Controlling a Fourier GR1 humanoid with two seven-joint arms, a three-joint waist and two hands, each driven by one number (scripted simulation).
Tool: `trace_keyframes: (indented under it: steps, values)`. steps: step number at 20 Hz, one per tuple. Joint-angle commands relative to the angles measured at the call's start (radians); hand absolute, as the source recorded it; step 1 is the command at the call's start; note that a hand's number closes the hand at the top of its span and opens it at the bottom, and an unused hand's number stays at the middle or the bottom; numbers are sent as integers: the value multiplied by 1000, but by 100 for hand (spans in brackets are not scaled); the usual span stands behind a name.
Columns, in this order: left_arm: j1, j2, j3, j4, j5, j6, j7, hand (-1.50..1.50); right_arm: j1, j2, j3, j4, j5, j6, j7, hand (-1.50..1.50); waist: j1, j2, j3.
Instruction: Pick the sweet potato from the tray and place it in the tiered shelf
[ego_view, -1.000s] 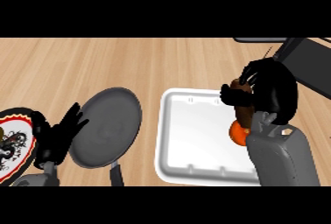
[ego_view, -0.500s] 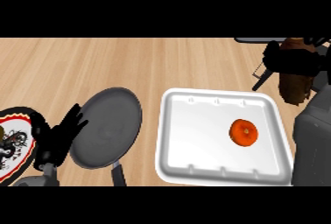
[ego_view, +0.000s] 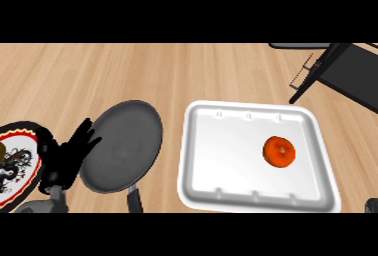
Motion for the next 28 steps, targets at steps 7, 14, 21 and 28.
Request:
trace_keyframes:
  steps: [7,14,21,28]
  values:
    - [47,-23,10,69,-7,-39,-89,0,-7,-186,-156,188,-99,51,-100,150,-1,5,-4]
    - [-46,-11,18,87,-24,-23,-23,0,-48,-287,-149,504,-111,-32,-261,150,8,11,-4]
    - [-17,-37,14,63,-22,-32,-26,0,-43,-330,-130,676,-94,-169,-349,150,12,10,-4]
    - [6,-18,27,-19,-20,-34,34,0,-76,-408,-123,827,-106,-236,-449,150,17,9,-4]
